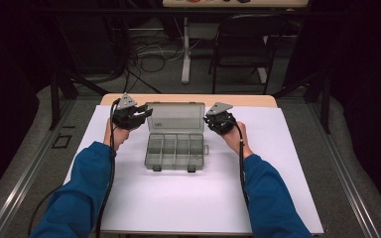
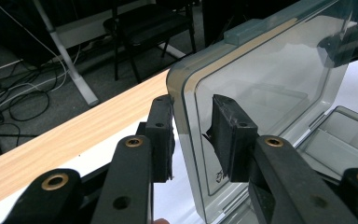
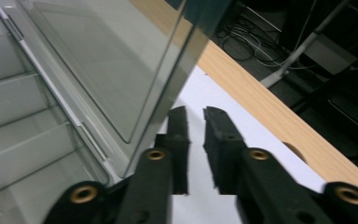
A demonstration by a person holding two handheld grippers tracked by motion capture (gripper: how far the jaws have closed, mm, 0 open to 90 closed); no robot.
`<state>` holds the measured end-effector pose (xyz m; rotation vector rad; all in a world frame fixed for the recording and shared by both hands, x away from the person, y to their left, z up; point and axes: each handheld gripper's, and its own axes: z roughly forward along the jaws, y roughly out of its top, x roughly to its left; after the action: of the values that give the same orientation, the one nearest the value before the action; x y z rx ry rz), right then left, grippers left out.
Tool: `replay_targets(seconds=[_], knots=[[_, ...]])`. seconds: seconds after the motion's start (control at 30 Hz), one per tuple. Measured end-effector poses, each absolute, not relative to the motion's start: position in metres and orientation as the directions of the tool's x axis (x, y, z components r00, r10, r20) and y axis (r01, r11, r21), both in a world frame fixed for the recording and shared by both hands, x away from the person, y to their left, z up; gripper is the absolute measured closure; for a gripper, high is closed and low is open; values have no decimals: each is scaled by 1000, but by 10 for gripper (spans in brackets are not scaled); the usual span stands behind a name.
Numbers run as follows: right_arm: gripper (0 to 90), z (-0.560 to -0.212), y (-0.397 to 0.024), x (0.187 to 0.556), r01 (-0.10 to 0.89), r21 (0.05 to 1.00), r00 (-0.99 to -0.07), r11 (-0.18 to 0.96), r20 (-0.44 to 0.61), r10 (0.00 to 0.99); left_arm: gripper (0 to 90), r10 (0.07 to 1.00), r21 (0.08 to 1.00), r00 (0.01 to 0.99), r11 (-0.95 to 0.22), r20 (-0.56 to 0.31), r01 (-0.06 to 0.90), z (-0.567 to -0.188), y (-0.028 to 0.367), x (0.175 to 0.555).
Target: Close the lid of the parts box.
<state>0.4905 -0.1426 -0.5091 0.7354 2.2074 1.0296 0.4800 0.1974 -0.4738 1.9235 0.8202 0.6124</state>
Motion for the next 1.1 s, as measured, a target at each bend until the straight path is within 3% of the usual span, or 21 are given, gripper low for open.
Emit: replay_targets(seconds=[0.27, 0.37, 0.57, 0.93, 1.1], knots=[[479, -493, -157, 489, 266, 800, -659, 537, -256, 707, 692, 748, 890, 658, -352, 81, 290, -474, 198, 480], [433, -486, -160, 488, 279, 809, -674, 517, -219, 706, 692, 748, 889, 659, -354, 81, 292, -474, 198, 480], [496, -463, -154, 484, 269, 828, -701, 493, -183, 689, 697, 746, 886, 660, -360, 86, 292, -473, 199, 480], [740, -444, -137, 488, 302, 818, -708, 490, -151, 690, 697, 742, 884, 664, -367, 92, 288, -473, 199, 479], [767, -442, -136, 487, 299, 812, -713, 501, -159, 683, 693, 740, 882, 666, -372, 94, 289, -472, 199, 479]])
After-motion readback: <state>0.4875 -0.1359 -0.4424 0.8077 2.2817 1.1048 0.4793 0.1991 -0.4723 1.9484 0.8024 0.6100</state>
